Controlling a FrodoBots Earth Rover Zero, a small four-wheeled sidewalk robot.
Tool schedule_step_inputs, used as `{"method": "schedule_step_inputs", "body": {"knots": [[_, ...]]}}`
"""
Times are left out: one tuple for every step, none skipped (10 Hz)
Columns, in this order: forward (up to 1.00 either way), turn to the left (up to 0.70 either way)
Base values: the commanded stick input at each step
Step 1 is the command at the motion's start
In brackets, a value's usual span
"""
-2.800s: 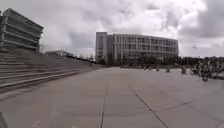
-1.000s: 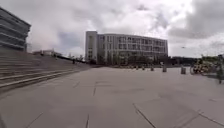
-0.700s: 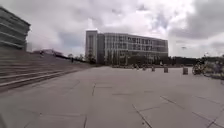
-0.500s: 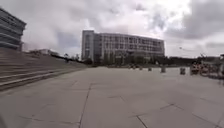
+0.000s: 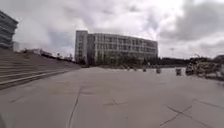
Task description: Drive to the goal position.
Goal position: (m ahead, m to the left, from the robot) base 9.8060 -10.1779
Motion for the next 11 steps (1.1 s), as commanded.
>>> {"method": "schedule_step_inputs", "body": {"knots": [[0.7,-0.28],[0.7,-0.28],[0.7,-0.28],[0.7,-0.11],[0.7,0.0],[0.7,0.0],[0.7,0.0],[0.7,0.0],[0.7,-0.28],[0.7,-0.27],[0.7,-0.14]]}}
